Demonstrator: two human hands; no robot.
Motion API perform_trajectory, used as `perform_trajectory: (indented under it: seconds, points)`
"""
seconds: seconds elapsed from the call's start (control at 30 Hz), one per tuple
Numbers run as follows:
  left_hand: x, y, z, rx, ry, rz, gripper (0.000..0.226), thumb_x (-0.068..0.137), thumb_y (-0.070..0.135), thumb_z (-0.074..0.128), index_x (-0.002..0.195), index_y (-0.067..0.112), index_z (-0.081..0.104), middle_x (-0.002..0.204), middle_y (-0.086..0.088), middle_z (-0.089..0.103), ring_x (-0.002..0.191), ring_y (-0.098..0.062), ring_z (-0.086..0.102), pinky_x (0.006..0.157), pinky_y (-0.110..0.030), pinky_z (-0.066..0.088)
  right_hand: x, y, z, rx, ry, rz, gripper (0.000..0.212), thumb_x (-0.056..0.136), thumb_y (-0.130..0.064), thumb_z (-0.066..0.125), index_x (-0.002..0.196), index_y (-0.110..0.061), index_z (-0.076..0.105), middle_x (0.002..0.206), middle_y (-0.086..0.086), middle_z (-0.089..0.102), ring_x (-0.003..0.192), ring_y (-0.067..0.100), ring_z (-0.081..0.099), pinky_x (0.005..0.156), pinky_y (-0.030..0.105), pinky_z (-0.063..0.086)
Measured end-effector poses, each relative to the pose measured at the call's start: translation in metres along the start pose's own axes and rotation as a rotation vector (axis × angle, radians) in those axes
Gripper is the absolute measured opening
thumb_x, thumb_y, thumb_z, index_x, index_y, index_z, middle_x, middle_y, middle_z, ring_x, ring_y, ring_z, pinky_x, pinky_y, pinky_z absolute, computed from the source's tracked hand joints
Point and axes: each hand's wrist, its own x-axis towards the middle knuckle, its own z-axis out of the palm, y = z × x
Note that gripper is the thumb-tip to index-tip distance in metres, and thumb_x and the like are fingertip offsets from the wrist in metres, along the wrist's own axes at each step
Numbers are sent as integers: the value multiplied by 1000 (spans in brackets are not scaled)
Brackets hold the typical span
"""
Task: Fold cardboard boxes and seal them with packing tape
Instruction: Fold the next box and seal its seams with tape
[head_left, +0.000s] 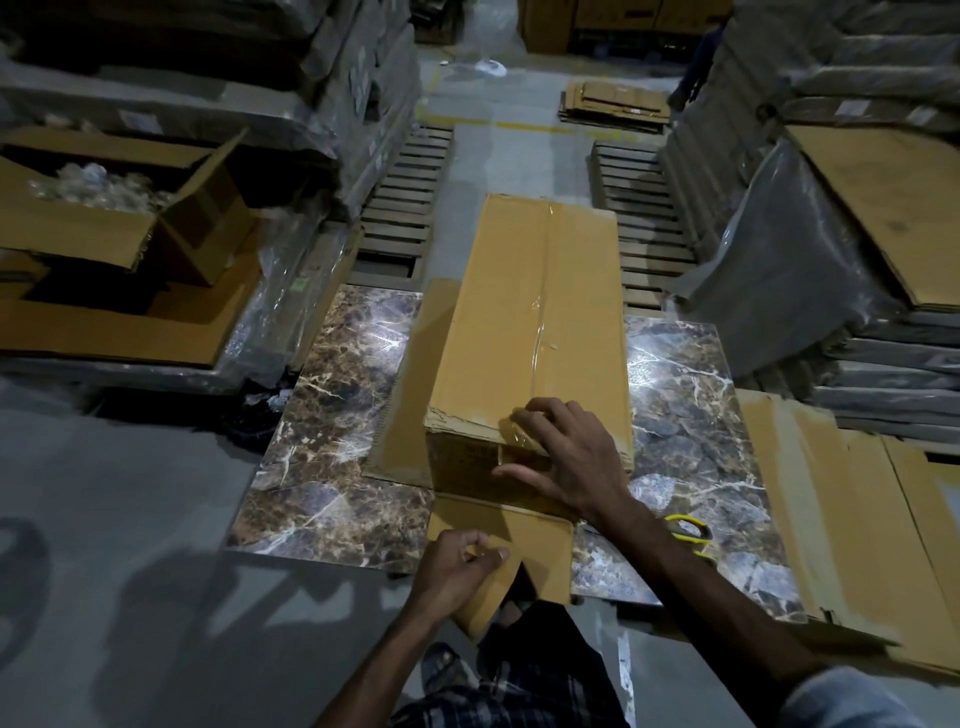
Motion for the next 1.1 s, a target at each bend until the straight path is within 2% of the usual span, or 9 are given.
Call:
perform_trajectory:
  seconds: [0.07,0.13,0.4,0.53,0.63,0.77,0.9,0.97,1.1]
  points:
    - [-2,-1,0,1,0,8,18,89,38,81,83,29,67,69,17,57,61,-2,51,51,-15,35,4,-6,-1,14,45,80,58,96,-73,47,116,-23,68,114,0,64,91,17,56,67,32,46]
    - [-4,-2,1,1,7,20,18,89,38,81,81,30,67,73,18,60,64,-2,54,53,-15,37,4,-9,2,-37,62,93,54,99,-70,46,112,-24,69,109,-1,66,89,19,57,64,33,45]
    - [-9,-11,4,-6,-3,-15,24,85,46,81,74,31,65,50,15,53,52,-7,49,56,-26,31,-6,-11,17,-243,16,2,56,91,-65,65,117,-16,58,121,5,61,87,27,53,65,38,43]
    - [-9,-13,2,-22,5,-9,22,87,41,82,76,30,66,53,15,56,54,-7,52,57,-25,34,-11,-3,7,-123,-7,-7,60,90,-68,65,122,-18,63,127,1,59,92,21,54,68,34,45]
    - [-7,-15,-1,-35,11,-11,22,87,39,82,75,28,67,52,14,55,53,-8,50,56,-25,32,-21,13,-5,-3,73,-35,42,96,-55,66,116,-18,72,121,0,68,93,21,59,72,34,47]
    - [-6,-14,-2,-51,-16,-2,24,85,42,80,71,30,65,53,9,49,51,-13,43,57,-27,26,-31,18,-1,-29,195,-44,28,97,-42,72,109,-17,77,117,-1,73,86,21,60,67,35,46]
    - [-7,-6,0,-21,-34,2,24,86,44,80,74,30,64,52,17,50,51,-2,47,57,-26,32,-36,8,10,-97,168,37,35,92,-48,75,108,-17,73,114,1,71,84,26,59,64,38,45]
    - [-9,0,0,-24,-39,9,23,84,46,80,78,30,66,51,18,52,54,-4,49,58,-26,33,-36,6,9,-96,137,65,38,90,-50,76,110,-18,69,115,1,69,86,27,59,66,38,45]
    - [-13,21,-7,-21,-35,38,17,89,40,79,85,28,68,68,19,62,65,-2,56,60,-23,41,-35,0,-7,85,126,155,36,89,-48,78,108,-18,71,116,-2,68,91,24,60,71,37,46]
